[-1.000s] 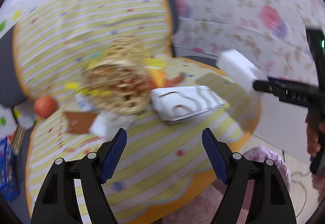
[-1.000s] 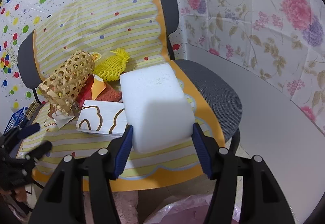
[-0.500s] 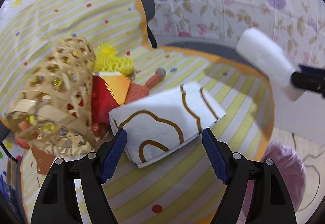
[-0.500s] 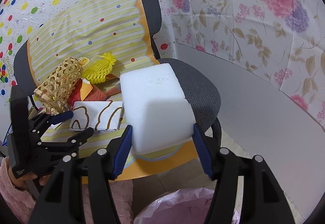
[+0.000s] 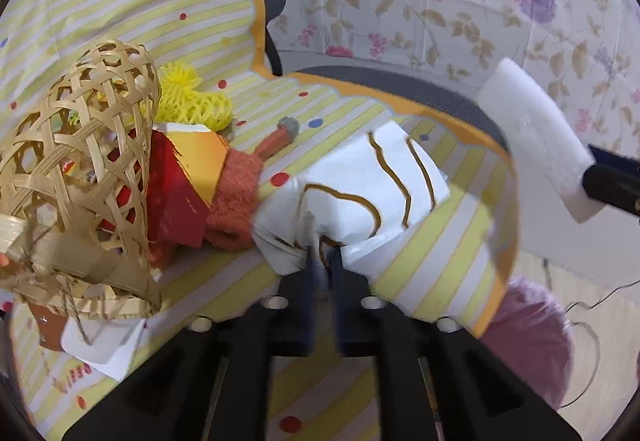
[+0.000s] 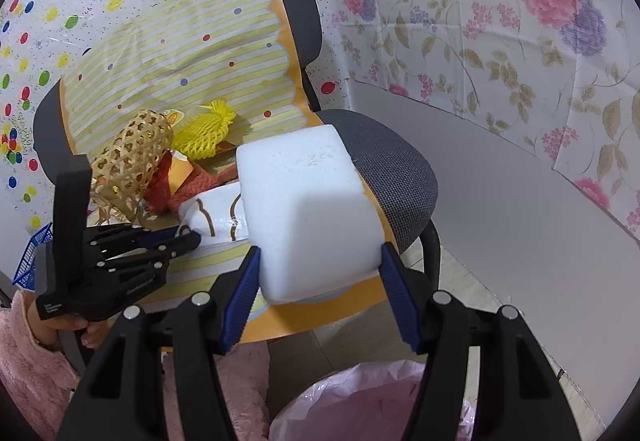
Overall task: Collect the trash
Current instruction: 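Grasp the white paper bag with the left tool while the right tool holds the foam block, then carry both items over the trash bin and open both tools to drop them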
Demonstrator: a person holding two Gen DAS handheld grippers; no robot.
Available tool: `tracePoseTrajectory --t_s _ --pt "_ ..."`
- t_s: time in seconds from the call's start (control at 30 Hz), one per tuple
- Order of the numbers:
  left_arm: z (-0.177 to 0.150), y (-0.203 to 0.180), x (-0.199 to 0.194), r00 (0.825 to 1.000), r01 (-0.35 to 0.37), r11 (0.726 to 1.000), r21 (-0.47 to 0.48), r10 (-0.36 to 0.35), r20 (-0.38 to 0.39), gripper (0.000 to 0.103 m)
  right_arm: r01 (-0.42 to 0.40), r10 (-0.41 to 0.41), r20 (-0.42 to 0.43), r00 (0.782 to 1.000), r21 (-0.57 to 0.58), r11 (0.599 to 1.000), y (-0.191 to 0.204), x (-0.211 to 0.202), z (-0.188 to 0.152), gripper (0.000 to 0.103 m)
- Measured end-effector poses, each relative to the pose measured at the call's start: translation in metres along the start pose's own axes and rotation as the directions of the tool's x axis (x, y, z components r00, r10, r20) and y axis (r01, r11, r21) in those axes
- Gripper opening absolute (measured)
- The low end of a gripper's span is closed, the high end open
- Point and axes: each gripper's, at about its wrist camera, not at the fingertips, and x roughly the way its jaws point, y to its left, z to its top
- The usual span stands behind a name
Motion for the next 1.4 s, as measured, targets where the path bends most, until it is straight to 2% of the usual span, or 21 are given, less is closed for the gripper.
tracePoseTrajectory --t_s 0.1,0.17,0.3,0.5,0.6,0.73,0.9,1.07,1.4 --pt "-0.003 -0.003 -0.019 0.999 0.019 0.999 -0.037 -0.017 0.050 0.004 0.009 -0.009 0.010 1.000 -0.002 1.000 0.003 -0.012 -0.001 0.059" --pt "-0.006 -0.005 -0.040 0.995 0.057 0.995 -0.085 -0.050 0.087 0.004 0.019 -0.019 0.022 1.000 -0.004 1.000 0.006 -0.023 -0.002 0.059" --pt "-0.018 -0.014 -0.083 0.987 0.077 0.990 -0.115 -0.059 0.152 0.004 0.039 -0.039 0.040 0.998 -0.006 0.999 0.015 -0.049 -0.010 0.059" --pt "-0.050 -0.018 -0.117 0.978 0.102 0.982 -0.156 -0.071 0.194 0.004 0.064 -0.063 0.037 0.997 -0.033 0.997 0.032 -0.075 -0.028 0.059" --pt "-0.060 -0.008 -0.116 0.981 0.085 0.980 -0.182 -0.051 0.185 0.004 0.077 -0.077 0.004 0.997 -0.058 0.995 0.039 -0.072 -0.036 0.059" --pt "-0.062 0.010 -0.107 0.986 0.072 0.973 -0.221 -0.036 0.163 0.004 0.074 -0.075 -0.039 0.996 -0.040 0.996 0.043 -0.043 -0.036 0.059" --pt "-0.054 0.020 -0.096 0.987 0.045 0.976 -0.213 -0.011 0.160 0.004 0.071 -0.075 -0.064 0.995 -0.056 0.996 0.057 -0.011 -0.030 0.059" --pt "-0.048 0.024 -0.093 0.987 0.053 0.977 -0.204 -0.020 0.160 0.004 0.065 -0.069 -0.064 0.996 -0.062 0.996 0.060 -0.006 -0.025 0.059" --pt "-0.074 0.008 -0.097 0.990 0.074 0.983 -0.169 -0.052 0.134 0.004 0.056 -0.059 -0.079 0.995 -0.036 0.998 0.048 -0.007 -0.034 0.059"
